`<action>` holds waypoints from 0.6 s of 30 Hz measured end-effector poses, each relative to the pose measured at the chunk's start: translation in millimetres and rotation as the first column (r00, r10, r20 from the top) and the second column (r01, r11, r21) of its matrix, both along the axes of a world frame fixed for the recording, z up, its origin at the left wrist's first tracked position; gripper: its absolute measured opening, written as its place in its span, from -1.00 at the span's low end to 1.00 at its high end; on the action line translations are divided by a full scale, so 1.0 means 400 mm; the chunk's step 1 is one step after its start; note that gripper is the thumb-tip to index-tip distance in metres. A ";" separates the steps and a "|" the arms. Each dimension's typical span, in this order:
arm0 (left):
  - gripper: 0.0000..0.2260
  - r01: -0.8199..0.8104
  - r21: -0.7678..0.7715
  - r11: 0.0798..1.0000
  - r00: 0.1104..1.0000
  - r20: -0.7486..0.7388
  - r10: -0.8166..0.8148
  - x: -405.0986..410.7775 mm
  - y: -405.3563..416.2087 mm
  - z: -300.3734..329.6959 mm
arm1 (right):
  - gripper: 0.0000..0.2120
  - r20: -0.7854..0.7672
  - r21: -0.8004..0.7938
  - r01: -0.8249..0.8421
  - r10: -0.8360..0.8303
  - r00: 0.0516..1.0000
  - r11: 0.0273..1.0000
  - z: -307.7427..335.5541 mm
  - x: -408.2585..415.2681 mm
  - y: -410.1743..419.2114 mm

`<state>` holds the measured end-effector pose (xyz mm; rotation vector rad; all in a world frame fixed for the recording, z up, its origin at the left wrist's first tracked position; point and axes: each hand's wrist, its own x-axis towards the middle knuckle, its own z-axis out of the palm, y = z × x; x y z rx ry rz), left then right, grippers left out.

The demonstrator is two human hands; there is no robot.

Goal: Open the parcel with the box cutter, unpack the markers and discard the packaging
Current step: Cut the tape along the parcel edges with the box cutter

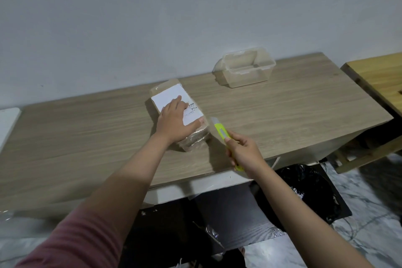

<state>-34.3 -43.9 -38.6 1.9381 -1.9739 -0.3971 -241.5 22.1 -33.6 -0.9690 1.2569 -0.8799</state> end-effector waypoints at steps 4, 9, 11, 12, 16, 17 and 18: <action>-0.13 0.124 0.065 0.990 0.992 -0.021 -0.123 0.035 0.001 0.012 | -0.66 -0.077 -0.016 -0.152 0.150 0.986 0.988 0.009 -0.011 -0.058; -0.04 0.179 0.115 0.977 0.984 -0.007 -0.179 0.057 -0.001 0.011 | -0.64 -0.089 -0.030 -0.248 0.244 0.966 0.968 0.014 0.003 -0.110; -0.05 0.181 0.108 0.977 0.983 0.012 -0.184 0.058 0.002 0.010 | -0.64 -0.073 -0.023 -0.254 0.252 0.965 0.967 0.011 0.017 -0.127; -0.07 0.181 0.098 0.979 0.983 0.021 -0.184 0.059 0.004 0.009 | -0.65 -0.060 -0.019 -0.244 0.242 0.968 0.970 0.008 0.023 -0.134; -0.12 0.174 0.055 0.983 0.984 0.028 -0.175 0.064 0.013 -0.001 | -0.66 -0.020 0.009 -0.163 0.163 0.986 0.987 -0.012 0.032 -0.149; -0.13 0.173 0.054 0.983 0.984 0.027 -0.175 0.066 0.014 -0.002 | -0.66 -0.015 0.014 -0.167 0.167 0.986 0.986 -0.016 0.032 -0.149; -0.14 0.174 0.053 0.983 0.984 0.030 -0.176 0.067 0.013 -0.004 | -0.66 -0.006 0.017 -0.180 0.180 0.984 0.984 -0.020 0.031 -0.149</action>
